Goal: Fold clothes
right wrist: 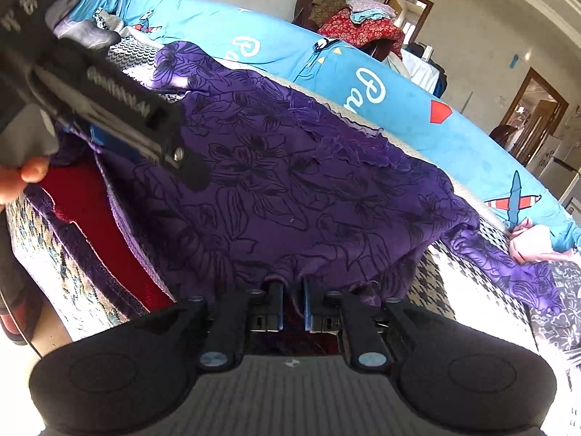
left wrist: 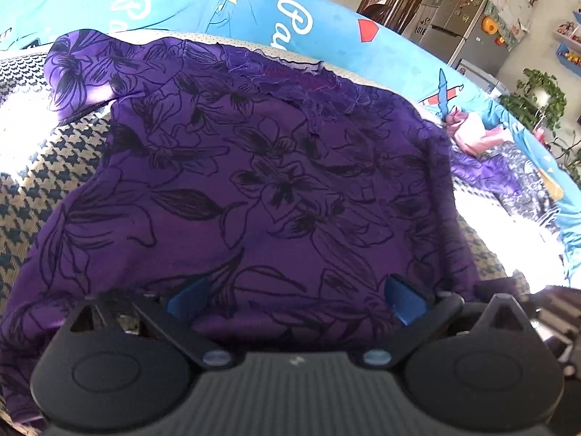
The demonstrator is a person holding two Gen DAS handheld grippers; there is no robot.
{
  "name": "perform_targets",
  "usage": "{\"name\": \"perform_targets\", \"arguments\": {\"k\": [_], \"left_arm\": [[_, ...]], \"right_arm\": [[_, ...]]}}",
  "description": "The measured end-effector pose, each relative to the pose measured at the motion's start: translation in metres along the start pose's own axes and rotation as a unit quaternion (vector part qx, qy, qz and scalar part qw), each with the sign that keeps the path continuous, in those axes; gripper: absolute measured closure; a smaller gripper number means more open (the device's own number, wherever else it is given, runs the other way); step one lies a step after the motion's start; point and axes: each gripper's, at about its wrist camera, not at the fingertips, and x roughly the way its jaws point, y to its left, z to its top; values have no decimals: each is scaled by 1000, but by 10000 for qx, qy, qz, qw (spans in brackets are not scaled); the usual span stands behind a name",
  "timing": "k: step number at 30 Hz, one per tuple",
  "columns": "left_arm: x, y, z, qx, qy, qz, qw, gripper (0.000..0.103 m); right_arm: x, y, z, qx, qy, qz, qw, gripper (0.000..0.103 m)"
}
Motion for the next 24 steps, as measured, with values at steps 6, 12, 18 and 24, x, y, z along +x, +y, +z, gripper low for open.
{"name": "perform_targets", "arguments": {"k": [6,12,18,24], "left_arm": [[0,2,-1,-32,-6,-22,10000,0],[-1,4,0,-62,-3,-44,10000,0],[-1,5,-1,-75,-18,-57,10000,0],[-2,5,-2,-44,-28,-57,10000,0]], "right_arm": [[-34,-19,-15,167,-30,33,9999,57],[-29,-31,-18,464,258,-149,9985,57],[-27,-40,-19,741,307,-431,9958,57],[0,-48,-21,853,608,-158,9944,68]]}}
